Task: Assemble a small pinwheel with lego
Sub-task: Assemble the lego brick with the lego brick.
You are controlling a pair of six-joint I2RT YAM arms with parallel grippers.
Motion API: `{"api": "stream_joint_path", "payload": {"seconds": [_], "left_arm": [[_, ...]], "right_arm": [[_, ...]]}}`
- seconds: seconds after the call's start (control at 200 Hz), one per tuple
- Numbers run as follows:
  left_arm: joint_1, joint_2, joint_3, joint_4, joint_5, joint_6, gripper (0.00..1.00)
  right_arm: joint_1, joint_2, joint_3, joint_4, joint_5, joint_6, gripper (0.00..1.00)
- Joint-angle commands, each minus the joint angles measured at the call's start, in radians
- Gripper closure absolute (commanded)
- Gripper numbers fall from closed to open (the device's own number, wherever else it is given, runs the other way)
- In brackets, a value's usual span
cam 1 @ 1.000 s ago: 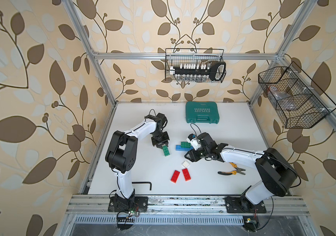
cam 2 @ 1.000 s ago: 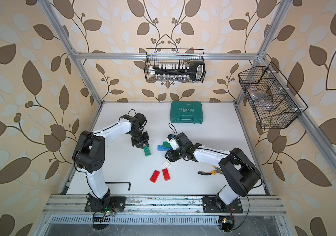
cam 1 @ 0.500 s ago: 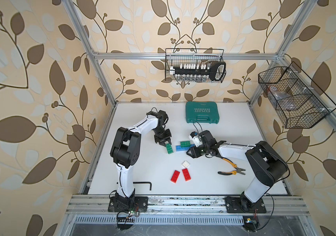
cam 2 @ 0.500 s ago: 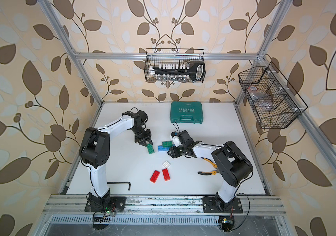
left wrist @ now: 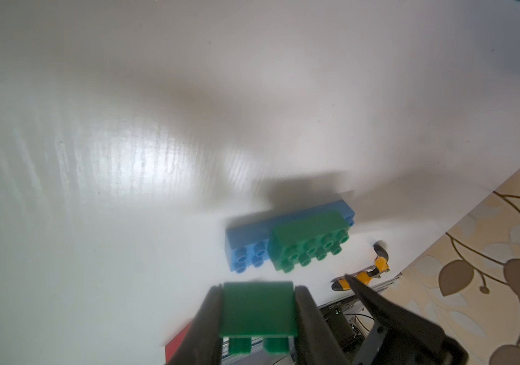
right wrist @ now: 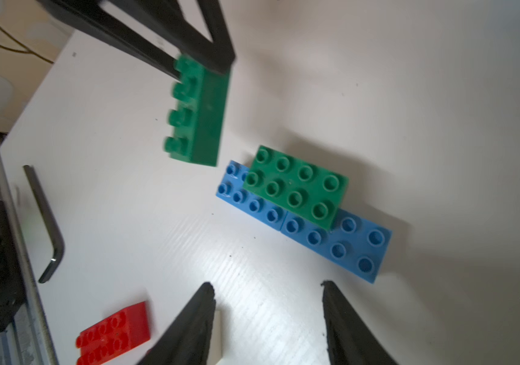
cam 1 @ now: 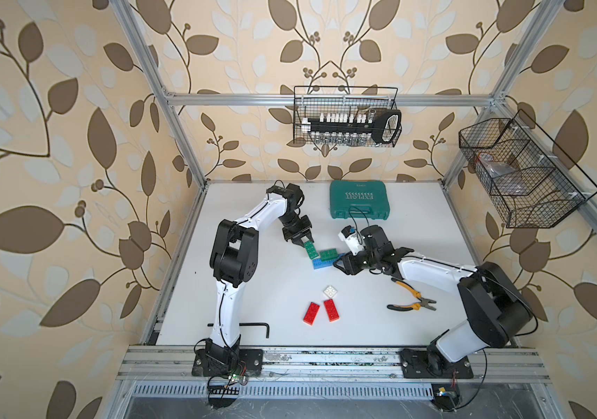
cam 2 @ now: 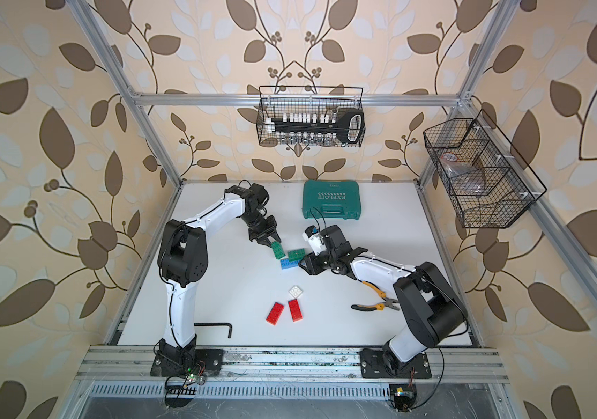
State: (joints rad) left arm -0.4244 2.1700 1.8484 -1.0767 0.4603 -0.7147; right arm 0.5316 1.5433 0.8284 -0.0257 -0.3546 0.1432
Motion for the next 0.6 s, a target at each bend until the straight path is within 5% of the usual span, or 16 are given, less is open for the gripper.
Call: {"api": "stream_joint_path", "payload": {"seconds": [0.0, 0.165, 0.595], "left_arm": [[0.005, 0.051, 0.098, -0.123, 0.029, -0.011, 0.73], [0.001, 0.117, 0.211, -0.208, 0.031, 0.006, 0.76], [-0.031, 0.19, 0.307, -0.235, 0.011, 0.002, 0.82]], "right_arm": [[-0.002, -0.02, 0.056, -0.013, -0.134, -0.048, 0.51], [-0.001, 0.094, 0.176, -0.024, -0.319, -0.086, 0.67], [0.031, 0.27, 0.279, 0.038, -0.375, -0.102, 0.69]]}}
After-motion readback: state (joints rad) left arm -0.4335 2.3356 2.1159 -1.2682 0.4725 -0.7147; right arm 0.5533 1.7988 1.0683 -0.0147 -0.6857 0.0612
